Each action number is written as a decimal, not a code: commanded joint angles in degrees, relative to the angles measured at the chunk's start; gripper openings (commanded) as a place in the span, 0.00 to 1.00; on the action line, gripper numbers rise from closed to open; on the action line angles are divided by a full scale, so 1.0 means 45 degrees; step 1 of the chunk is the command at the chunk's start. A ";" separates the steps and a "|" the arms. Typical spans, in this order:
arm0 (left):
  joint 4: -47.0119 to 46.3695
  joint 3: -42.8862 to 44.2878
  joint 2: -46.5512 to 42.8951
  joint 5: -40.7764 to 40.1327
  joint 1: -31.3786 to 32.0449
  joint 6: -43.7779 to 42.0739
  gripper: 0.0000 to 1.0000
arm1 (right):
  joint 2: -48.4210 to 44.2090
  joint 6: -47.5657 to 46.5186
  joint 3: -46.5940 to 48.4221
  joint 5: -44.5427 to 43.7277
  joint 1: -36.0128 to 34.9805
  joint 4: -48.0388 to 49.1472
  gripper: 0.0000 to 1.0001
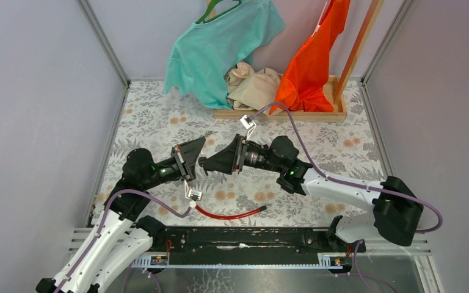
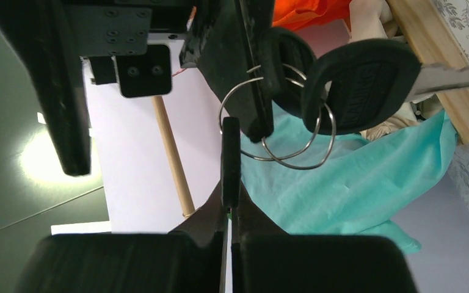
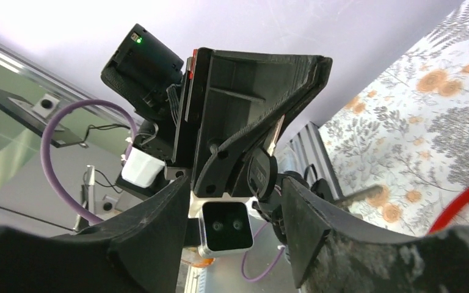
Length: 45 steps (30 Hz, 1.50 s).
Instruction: Unlock with the key
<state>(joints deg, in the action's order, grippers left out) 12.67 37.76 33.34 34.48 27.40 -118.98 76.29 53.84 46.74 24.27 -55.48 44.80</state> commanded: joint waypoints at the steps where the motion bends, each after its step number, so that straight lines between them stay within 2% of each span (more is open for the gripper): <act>1: -0.0998 -0.0197 -0.0245 -0.0002 0.0113 -0.4749 0.00 | 0.0739 0.0994 0.0540 0.0786 0.0043 0.2916 0.57; 4: -0.0996 -0.0241 -0.0349 -0.0028 0.0103 -0.4675 0.00 | 0.1013 0.1342 0.0438 0.0788 0.0040 0.3503 0.42; 7: -0.1013 -0.0299 -0.0450 -0.0052 0.0109 -0.4625 0.00 | 0.1225 0.1584 0.0405 0.0741 0.0044 0.3789 0.34; 11: -0.1159 -0.0363 -0.0523 -0.0166 0.0104 -0.4437 0.00 | 0.1320 0.1940 0.0320 0.0819 0.0113 0.4289 0.01; 18: -0.1164 -0.0220 -0.0710 -0.0325 0.0103 -0.3499 0.00 | 0.0259 0.3254 -0.0955 0.1731 0.1877 0.4953 0.00; 20: -0.1135 -0.0224 -0.0785 -0.0256 0.0103 -0.3383 0.00 | -0.0217 0.3150 -0.1092 0.2102 0.2352 0.4447 0.00; 21: -0.1135 -0.0234 -0.0812 -0.0186 0.0103 -0.3316 0.04 | -0.0467 0.2790 -0.0980 0.2338 0.2464 0.3772 0.00; 23: -0.1135 -0.0265 -0.0879 0.0048 0.0118 -0.2995 0.25 | -0.1014 0.1552 -0.0500 0.2941 0.2526 0.1798 0.00; 27: -0.0230 0.0218 -0.0893 0.0203 0.0104 -0.1928 0.44 | -0.2102 -0.2033 0.0591 0.3655 0.2540 -0.3247 0.00; 29: 0.1070 0.0941 -0.0808 0.0321 0.0108 -0.0352 0.57 | -0.2616 -0.3860 0.1162 0.3716 0.2525 -0.5601 0.00; 31: 0.2678 0.1869 -0.0549 0.0444 0.0103 0.1074 0.65 | -0.2954 -0.5504 0.1577 0.3709 0.2540 -0.7534 0.00; 34: 0.5524 0.3655 0.0338 0.0836 0.0093 0.4355 0.70 | -0.3446 -0.7267 0.1873 0.3593 0.2537 -0.9247 0.00; 37: 0.7562 0.5271 0.1476 0.1441 0.0118 0.6595 0.70 | -0.3540 -0.8481 0.2360 0.3452 0.2526 -1.0532 0.00; 42: 0.7781 0.7468 0.3448 0.1898 0.0105 1.1281 0.70 | -0.3546 -0.9061 0.2762 0.3222 0.2525 -1.1337 0.00; 45: 0.8364 0.8632 0.4479 0.2531 0.0112 1.3260 0.69 | -0.3665 -0.9116 0.2612 0.3364 0.2528 -1.1301 0.00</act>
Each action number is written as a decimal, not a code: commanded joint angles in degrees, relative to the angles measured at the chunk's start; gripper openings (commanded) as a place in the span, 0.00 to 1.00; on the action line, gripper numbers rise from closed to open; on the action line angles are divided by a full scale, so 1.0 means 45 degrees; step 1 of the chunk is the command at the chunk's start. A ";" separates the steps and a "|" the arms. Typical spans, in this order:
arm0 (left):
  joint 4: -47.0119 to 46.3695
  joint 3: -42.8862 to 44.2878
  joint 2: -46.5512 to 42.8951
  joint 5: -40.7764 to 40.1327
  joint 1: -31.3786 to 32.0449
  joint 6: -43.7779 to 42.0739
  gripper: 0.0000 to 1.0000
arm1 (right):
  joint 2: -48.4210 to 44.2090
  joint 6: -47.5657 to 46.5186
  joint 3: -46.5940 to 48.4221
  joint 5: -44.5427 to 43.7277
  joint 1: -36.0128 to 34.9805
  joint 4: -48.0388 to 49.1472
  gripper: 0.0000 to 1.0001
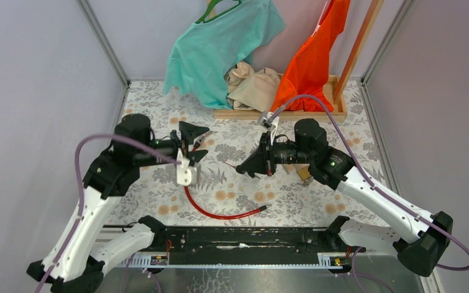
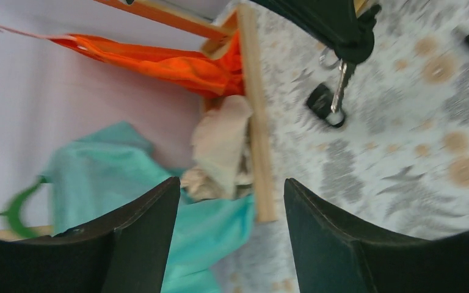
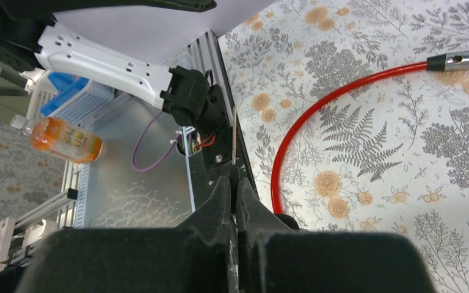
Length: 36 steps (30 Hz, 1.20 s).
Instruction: Unlock with the key
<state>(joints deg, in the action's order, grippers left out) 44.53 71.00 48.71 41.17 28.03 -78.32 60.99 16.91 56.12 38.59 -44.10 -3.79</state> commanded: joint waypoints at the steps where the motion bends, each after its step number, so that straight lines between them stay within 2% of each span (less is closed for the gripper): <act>1: 0.1403 0.1513 0.1385 0.1354 -0.0037 0.4916 0.69 | -0.0289 -0.0896 0.0480 0.0313 0.0002 -0.0446 0.00; 6: 0.3725 0.3387 0.3760 0.3549 -0.0038 0.7449 0.67 | -0.0224 -0.1407 0.0546 0.0574 0.0001 -0.0684 0.00; 10: 0.4375 0.3703 0.4973 0.4474 -0.0033 0.9014 0.63 | -0.0279 -0.1609 0.0613 0.0619 -0.0001 -0.0902 0.00; 17: 0.3910 0.2906 0.5618 0.4545 -0.0038 1.0103 0.60 | -0.0395 -0.1725 0.0722 0.0715 0.0000 -0.0846 0.00; 27: 0.3922 0.2418 0.6367 0.4771 0.0059 1.1560 0.50 | 0.0026 -0.2184 0.1450 0.1055 -0.0007 -0.1307 0.00; 30: 0.3978 0.2425 0.6411 0.5176 0.0089 1.1622 0.42 | 0.0163 -0.2250 0.1588 0.1134 -0.0014 -0.1351 0.00; 36: 0.4397 0.2347 0.6559 0.5460 0.0082 1.1432 0.15 | 0.0311 -0.2450 0.1833 0.1161 -0.0011 -0.1494 0.00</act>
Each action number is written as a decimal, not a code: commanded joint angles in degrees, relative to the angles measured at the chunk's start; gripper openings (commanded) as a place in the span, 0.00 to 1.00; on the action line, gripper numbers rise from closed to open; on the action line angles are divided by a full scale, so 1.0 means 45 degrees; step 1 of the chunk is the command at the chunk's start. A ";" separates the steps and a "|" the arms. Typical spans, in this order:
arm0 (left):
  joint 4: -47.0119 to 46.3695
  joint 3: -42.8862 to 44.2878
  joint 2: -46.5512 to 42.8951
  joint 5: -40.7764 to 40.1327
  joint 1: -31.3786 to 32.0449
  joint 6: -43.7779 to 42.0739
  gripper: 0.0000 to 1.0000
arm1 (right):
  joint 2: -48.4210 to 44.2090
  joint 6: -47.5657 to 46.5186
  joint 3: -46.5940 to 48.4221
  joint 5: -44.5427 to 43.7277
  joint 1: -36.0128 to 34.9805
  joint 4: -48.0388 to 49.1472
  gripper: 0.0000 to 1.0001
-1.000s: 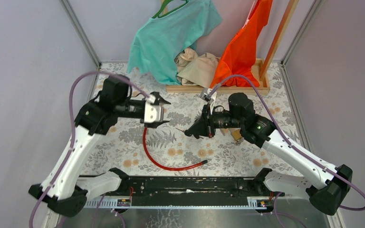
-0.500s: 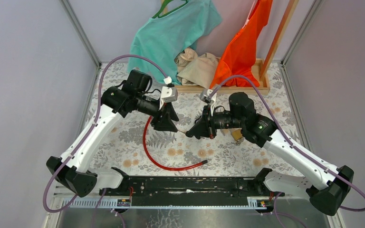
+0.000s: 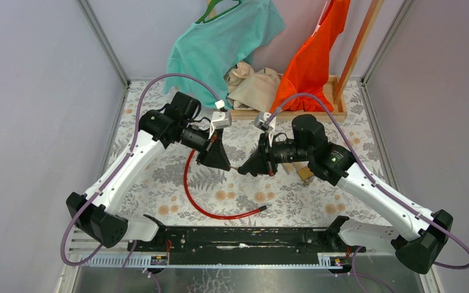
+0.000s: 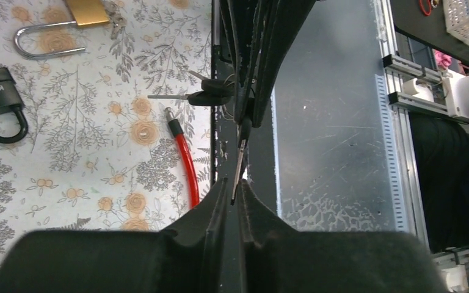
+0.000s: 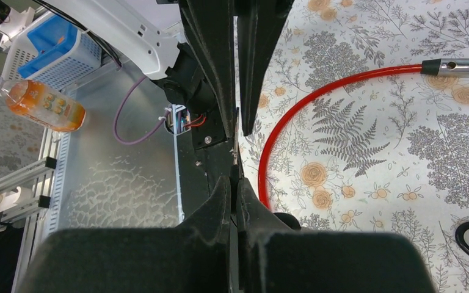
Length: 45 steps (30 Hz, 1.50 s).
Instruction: Unlock with the key
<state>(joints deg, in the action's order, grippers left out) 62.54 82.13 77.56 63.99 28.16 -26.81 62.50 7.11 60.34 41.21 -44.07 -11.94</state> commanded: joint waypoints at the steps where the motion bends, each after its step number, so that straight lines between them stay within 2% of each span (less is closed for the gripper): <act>1: 0.0624 -0.0099 0.0194 0.0446 0.0065 -0.0161 0.12 | 0.0005 -0.0331 0.0968 0.0560 -0.0021 0.0270 0.00; 4: 0.1024 -0.0005 0.0348 0.0448 0.0072 -0.0494 0.01 | 0.0056 -0.0409 0.1059 0.0539 -0.0027 0.0153 0.00; 7: 0.1063 -0.0037 0.0371 0.0390 0.0070 -0.0534 0.00 | 0.0023 -0.0268 0.0969 0.0516 -0.0027 0.0323 0.00; 8: 0.1077 -0.0046 0.0354 0.0410 0.0070 -0.0545 0.00 | -0.0038 -0.0094 0.0870 0.0469 -0.0025 0.0529 0.12; 9: 0.1086 -0.0035 0.0334 0.0485 0.0070 -0.0564 0.00 | -0.0114 0.0138 0.0716 0.0468 -0.0019 0.0846 0.29; 10: 0.1082 -0.0017 0.0315 0.0566 0.0060 -0.0551 0.00 | -0.0236 0.0384 0.0508 0.0478 -0.0024 0.1173 0.36; 14: 0.1082 -0.0032 0.0147 0.0965 0.0059 -0.0611 0.00 | -0.0620 0.1092 -0.0330 0.0284 -0.0010 0.2349 0.49; 16: 0.1087 -0.0078 0.0025 0.1082 0.0053 -0.0651 0.00 | -0.0649 0.1278 -0.0594 0.0458 0.0005 0.2649 0.51; 23: 0.1034 0.0009 -0.0074 0.1354 0.0051 -0.0346 0.00 | -0.0438 0.1636 -0.1019 0.0818 -0.0008 0.3166 0.51; 30: 0.1011 0.0069 -0.0128 0.1398 0.0061 -0.0323 0.00 | -0.0529 0.1945 -0.1349 0.0804 -0.0005 0.3469 0.41; 33: 0.0844 0.0135 -0.0121 0.1435 0.0045 -0.0116 0.00 | -0.0500 0.2008 -0.1408 0.0868 0.0007 0.3425 0.40; 34: 0.0830 0.0161 -0.0125 0.1454 0.0033 -0.0100 0.00 | -0.0509 0.2034 -0.1434 0.0879 -0.0003 0.3390 0.37; 35: 0.0814 0.0186 -0.0141 0.1502 0.0038 -0.0105 0.00 | -0.0500 0.2057 -0.1479 0.0837 0.0005 0.3394 0.30; 37: 0.0767 0.0187 -0.0168 0.1529 0.0026 -0.0040 0.00 | -0.0570 0.2162 -0.1573 0.0700 -0.0005 0.3505 0.05; 38: 0.0708 0.0197 -0.0203 0.1551 0.0040 0.0022 0.00 | -0.0632 0.2249 -0.1611 0.0534 0.0005 0.3537 0.00; 40: 0.0646 0.0222 -0.0254 0.1577 0.0031 0.0055 0.00 | -0.0736 0.2300 -0.1652 0.0237 -0.0007 0.3453 0.03; 41: 0.0568 0.0213 -0.0281 0.1569 0.0033 0.0114 0.00 | -0.0807 0.2320 -0.1692 0.0154 0.0000 0.3448 0.11; 45: 0.0249 0.0115 -0.0349 0.1663 0.0030 0.0391 0.00 | -0.0880 0.2607 -0.1981 0.0324 -0.0010 0.3920 0.26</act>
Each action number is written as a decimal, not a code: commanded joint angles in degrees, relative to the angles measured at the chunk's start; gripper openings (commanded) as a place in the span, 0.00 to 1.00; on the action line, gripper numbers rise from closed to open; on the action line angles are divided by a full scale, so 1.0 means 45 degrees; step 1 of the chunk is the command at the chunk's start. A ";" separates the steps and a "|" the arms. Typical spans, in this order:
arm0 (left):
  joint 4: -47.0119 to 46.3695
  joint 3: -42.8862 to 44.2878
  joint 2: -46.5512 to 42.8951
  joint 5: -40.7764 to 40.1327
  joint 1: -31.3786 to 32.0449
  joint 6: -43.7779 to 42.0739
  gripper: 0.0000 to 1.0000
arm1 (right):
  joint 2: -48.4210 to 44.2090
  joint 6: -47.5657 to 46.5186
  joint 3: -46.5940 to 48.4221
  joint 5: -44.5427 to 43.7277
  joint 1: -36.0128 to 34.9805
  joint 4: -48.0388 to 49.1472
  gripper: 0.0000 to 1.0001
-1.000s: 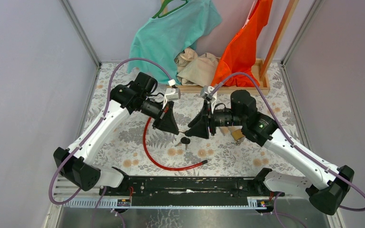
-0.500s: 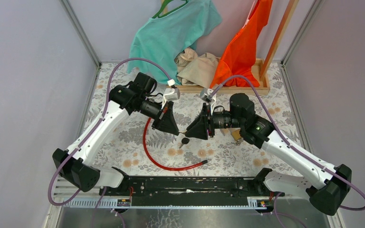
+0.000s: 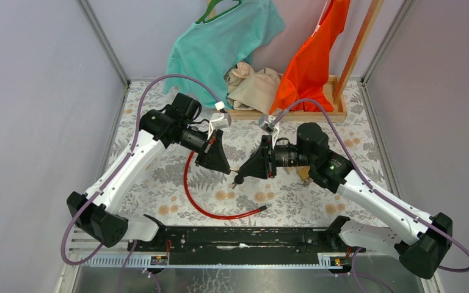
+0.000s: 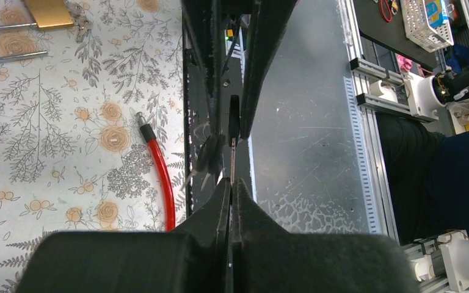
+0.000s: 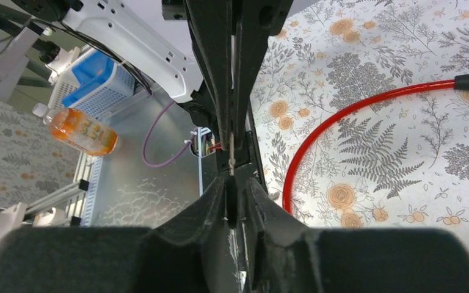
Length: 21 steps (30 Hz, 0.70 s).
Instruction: Unlock with the key
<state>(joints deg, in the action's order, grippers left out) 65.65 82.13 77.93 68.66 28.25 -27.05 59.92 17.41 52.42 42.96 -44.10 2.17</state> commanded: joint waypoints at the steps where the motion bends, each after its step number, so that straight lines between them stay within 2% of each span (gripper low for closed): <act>1: -0.0464 0.0110 -0.0464 0.0657 0.0011 0.0478 0.00 | -0.0315 0.0383 -0.0292 -0.0051 -0.0001 0.0876 0.30; 5: -0.0467 0.0114 -0.0480 0.0721 0.0009 0.0498 0.00 | -0.0365 0.0586 -0.0428 0.0018 0.0000 0.1180 0.30; 9: -0.0482 0.0079 -0.0511 0.0673 0.0002 0.0495 0.00 | -0.0416 0.0882 -0.0375 0.0010 0.0008 0.1455 0.00; 13: -0.0589 0.0024 -0.0499 0.0438 -0.0007 0.0482 0.02 | -0.0770 0.1187 -0.0456 -0.0016 0.0041 0.1806 0.00; 17: -0.0622 -0.0092 -0.0417 -0.0090 -0.0008 0.0423 0.23 | -0.1149 0.1190 -0.0552 -0.0043 0.0189 0.1472 0.00; 20: -0.0879 -0.0157 -0.0205 -0.0931 -0.0008 0.0532 0.57 | -0.1413 0.1248 -0.0542 -0.0529 0.0387 0.0533 0.00; 21: -0.1124 -0.0169 -0.0101 -0.1368 0.0001 0.0648 0.59 | -0.1464 0.1219 -0.0396 -0.0902 0.0429 -0.0137 0.00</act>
<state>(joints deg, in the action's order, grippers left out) 64.18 82.06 76.82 67.61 28.14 -25.32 55.79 22.11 49.67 42.57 -43.31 5.04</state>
